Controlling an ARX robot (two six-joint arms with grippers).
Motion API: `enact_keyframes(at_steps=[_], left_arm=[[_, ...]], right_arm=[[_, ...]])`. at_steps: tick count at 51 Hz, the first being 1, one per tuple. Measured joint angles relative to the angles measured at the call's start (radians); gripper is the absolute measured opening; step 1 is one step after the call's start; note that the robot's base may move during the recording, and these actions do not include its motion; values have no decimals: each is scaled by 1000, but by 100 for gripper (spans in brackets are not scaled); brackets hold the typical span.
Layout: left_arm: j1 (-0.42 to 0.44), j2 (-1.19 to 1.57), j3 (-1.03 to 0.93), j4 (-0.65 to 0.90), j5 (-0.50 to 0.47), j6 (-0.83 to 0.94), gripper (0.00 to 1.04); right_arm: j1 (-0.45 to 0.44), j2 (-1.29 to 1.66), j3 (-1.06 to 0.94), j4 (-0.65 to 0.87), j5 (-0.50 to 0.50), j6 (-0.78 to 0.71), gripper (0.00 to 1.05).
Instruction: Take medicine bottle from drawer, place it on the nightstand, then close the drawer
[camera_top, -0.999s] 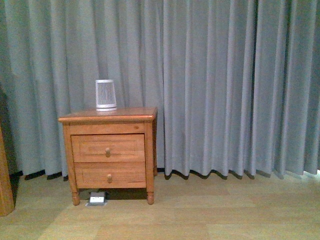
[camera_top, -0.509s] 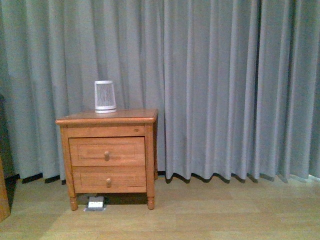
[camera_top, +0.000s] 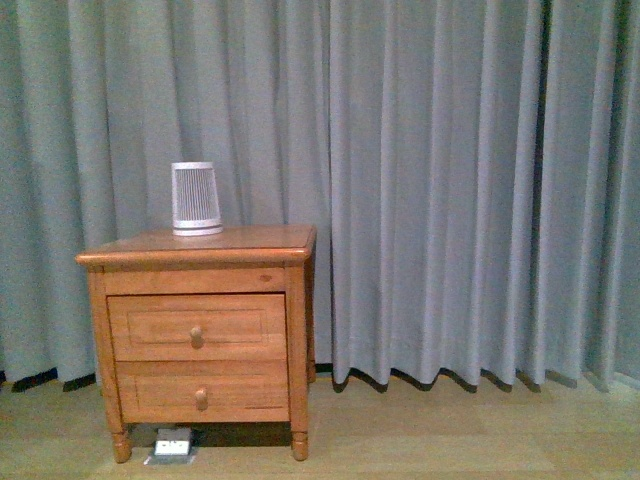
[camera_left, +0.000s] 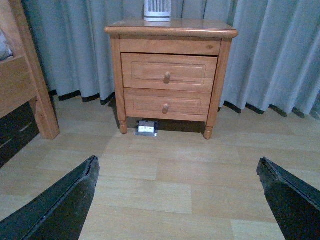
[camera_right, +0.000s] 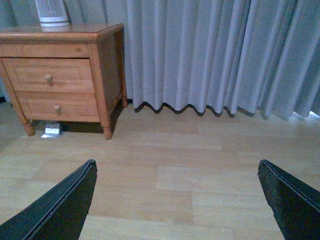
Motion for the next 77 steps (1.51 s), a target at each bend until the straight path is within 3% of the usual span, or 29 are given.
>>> enact_keyframes(at_steps=[58, 64, 68, 77], left_arm=[[0, 0, 0, 0, 0, 0, 98], [43, 199, 95, -175, 135, -54, 98], [52, 385, 111, -70, 134, -70, 98], [11, 894, 222, 382, 77, -75, 98]], right_arm=[[0, 0, 0, 0, 0, 0, 98], [0, 0, 0, 0, -2, 0, 98], [0, 0, 0, 0, 0, 0, 98], [0, 0, 0, 0, 0, 0, 98]])
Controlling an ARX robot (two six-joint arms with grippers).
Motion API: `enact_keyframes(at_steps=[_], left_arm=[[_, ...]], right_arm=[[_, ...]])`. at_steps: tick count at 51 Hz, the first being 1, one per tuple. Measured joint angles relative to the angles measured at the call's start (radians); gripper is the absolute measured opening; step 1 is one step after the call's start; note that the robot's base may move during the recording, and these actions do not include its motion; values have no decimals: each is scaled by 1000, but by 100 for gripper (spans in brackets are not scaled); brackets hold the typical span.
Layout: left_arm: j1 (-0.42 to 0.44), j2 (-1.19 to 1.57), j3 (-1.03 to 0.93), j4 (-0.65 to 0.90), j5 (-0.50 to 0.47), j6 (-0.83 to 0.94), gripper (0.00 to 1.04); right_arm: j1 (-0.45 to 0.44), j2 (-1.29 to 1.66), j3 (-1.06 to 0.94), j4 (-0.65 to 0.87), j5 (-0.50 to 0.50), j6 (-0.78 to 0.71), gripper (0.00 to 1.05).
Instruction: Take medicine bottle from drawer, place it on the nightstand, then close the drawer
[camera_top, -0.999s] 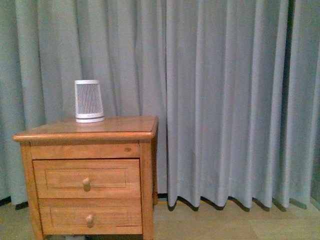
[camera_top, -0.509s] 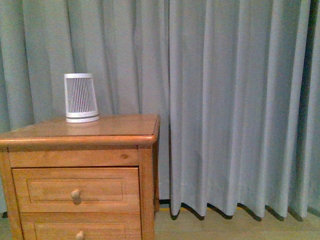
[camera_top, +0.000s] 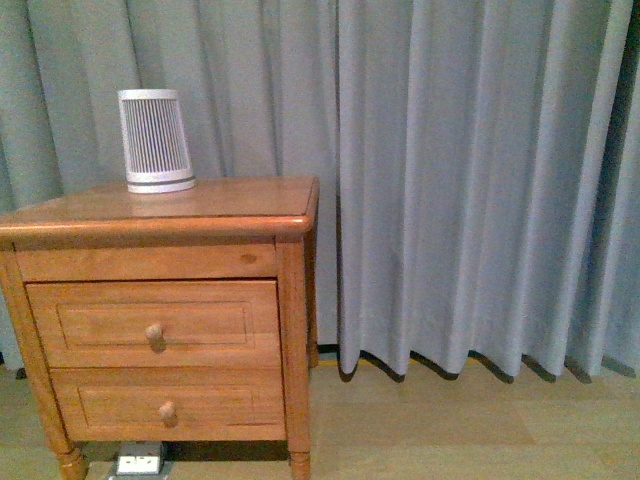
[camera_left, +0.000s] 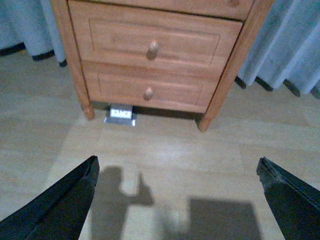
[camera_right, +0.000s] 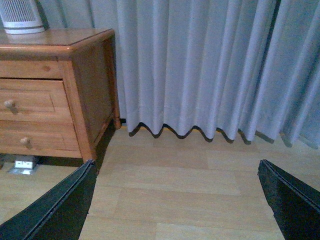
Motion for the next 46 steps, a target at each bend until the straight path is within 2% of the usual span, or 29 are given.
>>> enact_keyframes(at_steps=[3, 6, 10, 23, 46], left_arm=[[-29, 230, 113, 164, -30, 1, 98], [-46, 407, 232, 230, -55, 5, 98], [-65, 605, 403, 246, -83, 25, 98], [-95, 927, 729, 304, -124, 72, 98], [-93, 1400, 1052, 446, -99, 149, 98]], right_arm=[[0, 0, 0, 0, 0, 0, 98], [0, 0, 0, 0, 0, 0, 98], [0, 0, 0, 0, 0, 0, 98], [0, 0, 0, 0, 0, 0, 98], [0, 0, 0, 0, 0, 0, 98]])
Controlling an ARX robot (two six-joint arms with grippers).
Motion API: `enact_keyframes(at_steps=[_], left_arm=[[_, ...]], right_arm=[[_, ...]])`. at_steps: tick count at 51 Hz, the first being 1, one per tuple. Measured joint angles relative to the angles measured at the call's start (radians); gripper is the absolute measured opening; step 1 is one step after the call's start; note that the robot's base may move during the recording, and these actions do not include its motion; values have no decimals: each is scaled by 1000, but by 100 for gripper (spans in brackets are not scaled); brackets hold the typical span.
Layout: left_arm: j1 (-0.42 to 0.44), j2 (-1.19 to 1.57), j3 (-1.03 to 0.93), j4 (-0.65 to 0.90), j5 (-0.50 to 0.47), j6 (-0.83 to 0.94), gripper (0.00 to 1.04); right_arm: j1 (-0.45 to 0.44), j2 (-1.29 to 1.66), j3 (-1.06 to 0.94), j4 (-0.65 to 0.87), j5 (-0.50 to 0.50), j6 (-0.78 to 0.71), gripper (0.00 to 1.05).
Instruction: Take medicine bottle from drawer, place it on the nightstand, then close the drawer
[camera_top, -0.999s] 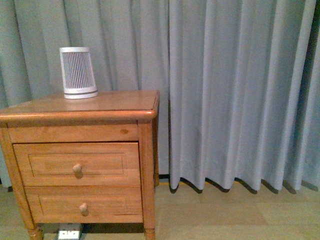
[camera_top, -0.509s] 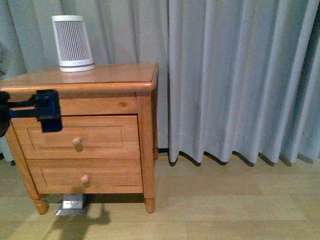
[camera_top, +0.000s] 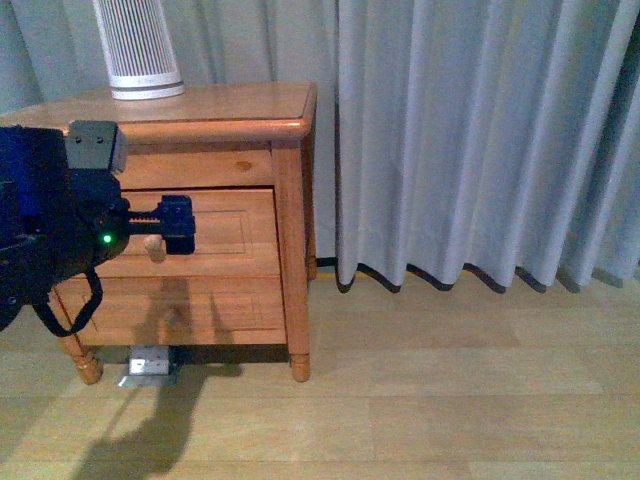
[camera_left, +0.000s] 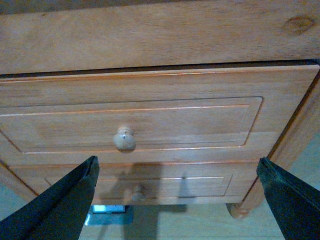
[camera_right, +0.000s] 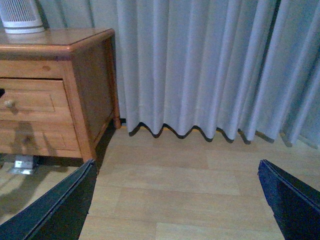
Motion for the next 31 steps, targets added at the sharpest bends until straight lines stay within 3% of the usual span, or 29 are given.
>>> enact_keyframes(at_steps=[31], left_arm=[[67, 324, 402, -134, 14, 39, 98]], right_arm=[[0, 0, 0, 0, 0, 0, 98]])
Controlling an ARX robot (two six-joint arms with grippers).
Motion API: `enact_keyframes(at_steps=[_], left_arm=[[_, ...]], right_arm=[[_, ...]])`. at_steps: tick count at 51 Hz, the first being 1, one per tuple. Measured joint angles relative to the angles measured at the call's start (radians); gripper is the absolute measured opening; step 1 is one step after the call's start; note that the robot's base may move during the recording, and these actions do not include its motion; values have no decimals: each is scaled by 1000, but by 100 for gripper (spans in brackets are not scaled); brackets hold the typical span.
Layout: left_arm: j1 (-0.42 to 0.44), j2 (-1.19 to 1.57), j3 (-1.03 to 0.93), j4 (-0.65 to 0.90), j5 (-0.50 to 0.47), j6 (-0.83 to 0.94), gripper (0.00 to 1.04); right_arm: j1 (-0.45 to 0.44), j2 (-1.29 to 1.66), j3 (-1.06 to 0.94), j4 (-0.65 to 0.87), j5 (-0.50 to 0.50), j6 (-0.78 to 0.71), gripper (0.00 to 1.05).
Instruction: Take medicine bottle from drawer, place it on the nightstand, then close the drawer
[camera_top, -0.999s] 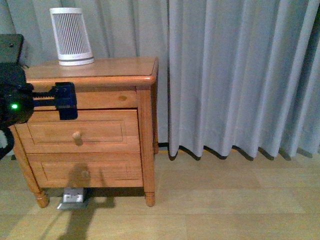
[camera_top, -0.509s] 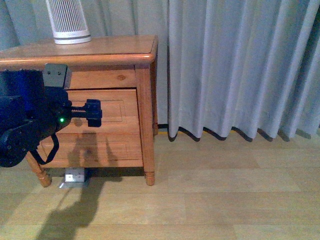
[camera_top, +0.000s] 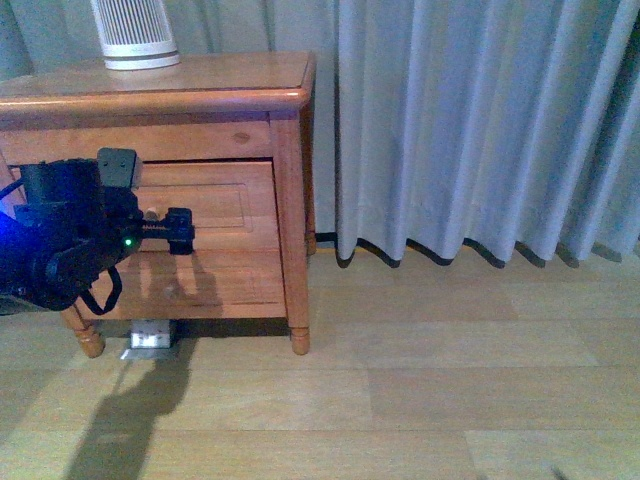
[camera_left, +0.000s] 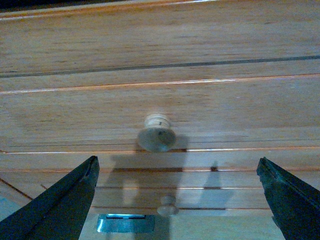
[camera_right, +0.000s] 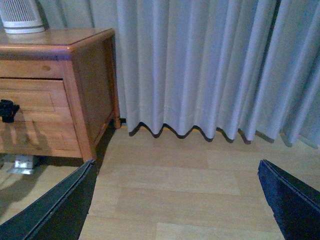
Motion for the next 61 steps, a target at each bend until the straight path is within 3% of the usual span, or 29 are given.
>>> enact_keyframes(at_steps=[16, 35, 55, 61], left_arm=[[11, 92, 196, -111, 15, -11, 98], [22, 124, 251, -153, 31, -13, 98], [23, 125, 251, -152, 31, -15, 38], [24, 124, 251, -150, 37, -16, 27]], right_arm=[[0, 0, 0, 0, 0, 0, 98], [0, 0, 0, 0, 0, 0, 98], [0, 0, 0, 0, 0, 0, 98], [0, 0, 0, 0, 0, 0, 98]])
